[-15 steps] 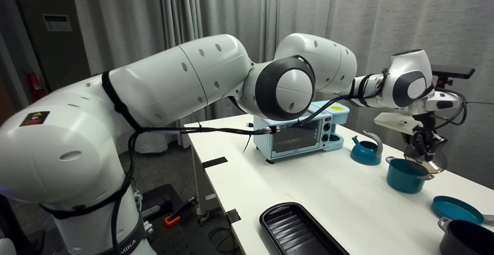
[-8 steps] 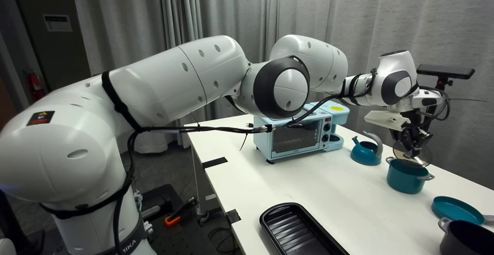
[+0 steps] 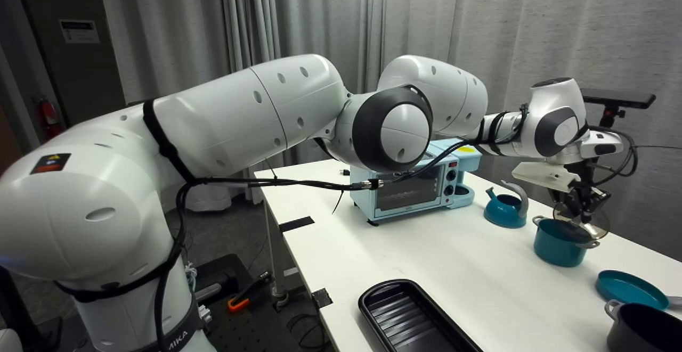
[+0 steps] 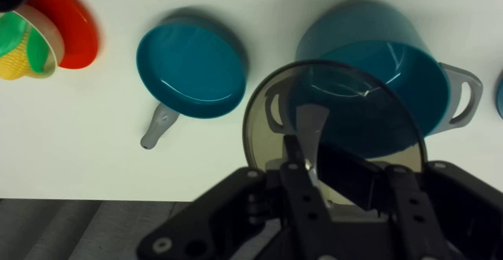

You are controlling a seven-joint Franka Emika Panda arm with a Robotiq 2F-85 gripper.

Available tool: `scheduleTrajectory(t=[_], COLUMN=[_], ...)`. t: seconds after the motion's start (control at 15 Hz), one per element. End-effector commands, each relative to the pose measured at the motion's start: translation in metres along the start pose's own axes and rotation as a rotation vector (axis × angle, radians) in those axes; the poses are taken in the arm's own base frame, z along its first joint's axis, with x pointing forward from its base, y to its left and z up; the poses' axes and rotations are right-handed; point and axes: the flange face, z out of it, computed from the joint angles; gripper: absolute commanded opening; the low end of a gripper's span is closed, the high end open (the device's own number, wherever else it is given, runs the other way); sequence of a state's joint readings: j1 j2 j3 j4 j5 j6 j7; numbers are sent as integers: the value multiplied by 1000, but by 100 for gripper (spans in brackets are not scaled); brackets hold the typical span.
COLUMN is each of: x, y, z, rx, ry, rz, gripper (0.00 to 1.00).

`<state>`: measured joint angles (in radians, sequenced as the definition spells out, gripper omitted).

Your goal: Pick up the lid and place it on the blue pot

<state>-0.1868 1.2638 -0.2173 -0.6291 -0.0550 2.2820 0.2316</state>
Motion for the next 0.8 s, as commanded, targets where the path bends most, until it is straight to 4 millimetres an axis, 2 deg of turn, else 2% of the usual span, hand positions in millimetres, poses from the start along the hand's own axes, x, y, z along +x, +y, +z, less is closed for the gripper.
scheduleTrajectory(t=[0.0,0.2,0.47,0.6,0.73], x=[5,5,1,-2,-4], y=[-20,-28,-27,-29,-32], z=[-7,-8,0,4,8], rx=[29,40,40,38,35], ry=[67,81,79,74,72], rz=[-45,-56,-70,-76,-84], gripper=[4,4,4,44,58])
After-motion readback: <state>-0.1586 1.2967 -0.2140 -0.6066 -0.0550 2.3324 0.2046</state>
